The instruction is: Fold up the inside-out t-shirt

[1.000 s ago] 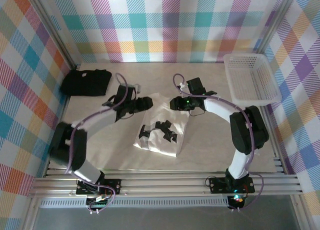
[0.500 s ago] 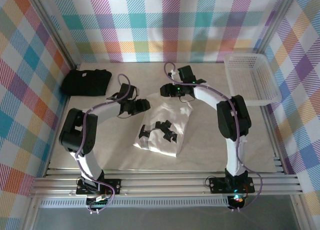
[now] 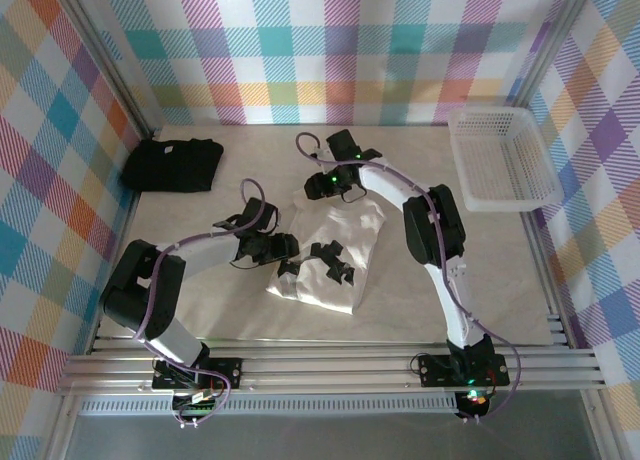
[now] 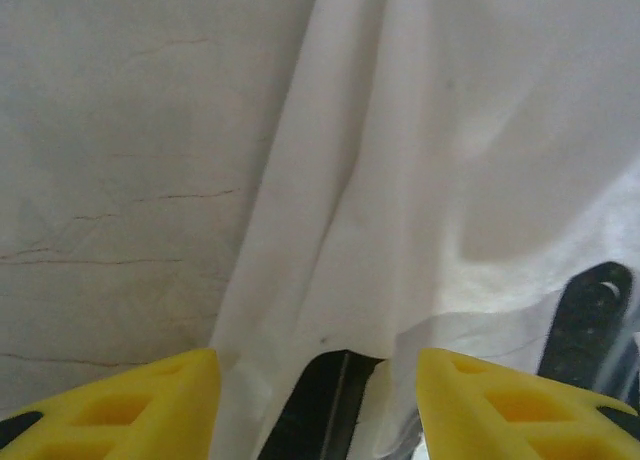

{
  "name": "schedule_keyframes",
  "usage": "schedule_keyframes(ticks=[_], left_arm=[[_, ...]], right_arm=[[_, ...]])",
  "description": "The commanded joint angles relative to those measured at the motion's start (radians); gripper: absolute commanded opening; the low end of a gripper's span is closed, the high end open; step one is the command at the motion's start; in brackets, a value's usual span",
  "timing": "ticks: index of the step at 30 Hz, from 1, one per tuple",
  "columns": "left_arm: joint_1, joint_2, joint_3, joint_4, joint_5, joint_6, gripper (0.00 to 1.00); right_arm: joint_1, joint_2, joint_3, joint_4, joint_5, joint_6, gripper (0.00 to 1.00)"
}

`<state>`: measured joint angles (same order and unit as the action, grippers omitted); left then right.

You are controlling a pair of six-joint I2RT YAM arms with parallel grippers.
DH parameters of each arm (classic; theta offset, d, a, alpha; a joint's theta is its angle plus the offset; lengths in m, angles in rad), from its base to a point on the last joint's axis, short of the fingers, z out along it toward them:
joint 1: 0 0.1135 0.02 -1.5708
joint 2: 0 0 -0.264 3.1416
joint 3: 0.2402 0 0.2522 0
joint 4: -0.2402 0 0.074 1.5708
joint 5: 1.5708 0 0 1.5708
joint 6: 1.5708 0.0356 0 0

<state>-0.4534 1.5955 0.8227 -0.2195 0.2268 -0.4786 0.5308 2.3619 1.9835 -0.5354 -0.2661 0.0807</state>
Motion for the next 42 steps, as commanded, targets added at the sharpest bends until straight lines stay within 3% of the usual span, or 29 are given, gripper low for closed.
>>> schedule_keyframes(ticks=[1, 10, 16, 30, 36, 42], left_arm=[[-0.013, 0.0, -0.015, -0.021, -0.059, 0.02, 0.54], [-0.026, -0.001, -0.062, -0.014, -0.088, 0.017, 0.53], [-0.031, -0.017, -0.11, -0.009, -0.103, 0.016, 0.53], [-0.031, 0.006, -0.152, 0.024, -0.105, 0.006, 0.53], [-0.033, 0.017, -0.146, 0.021, -0.107, 0.006, 0.52], [-0.032, -0.02, -0.118, -0.021, -0.156, 0.013, 0.52]], right_arm=[[0.011, 0.034, 0.07, -0.087, 0.024, -0.056, 0.48], [0.012, 0.056, 0.118, -0.094, 0.067, -0.032, 0.14], [-0.007, 0.023, 0.085, -0.046, 0.076, 0.02, 0.0], [-0.068, -0.067, -0.049, 0.058, 0.025, 0.083, 0.0], [-0.07, -0.035, -0.005, 0.028, 0.03, 0.074, 0.0], [-0.069, -0.051, 0.035, -0.028, 0.03, 0.033, 0.25]])
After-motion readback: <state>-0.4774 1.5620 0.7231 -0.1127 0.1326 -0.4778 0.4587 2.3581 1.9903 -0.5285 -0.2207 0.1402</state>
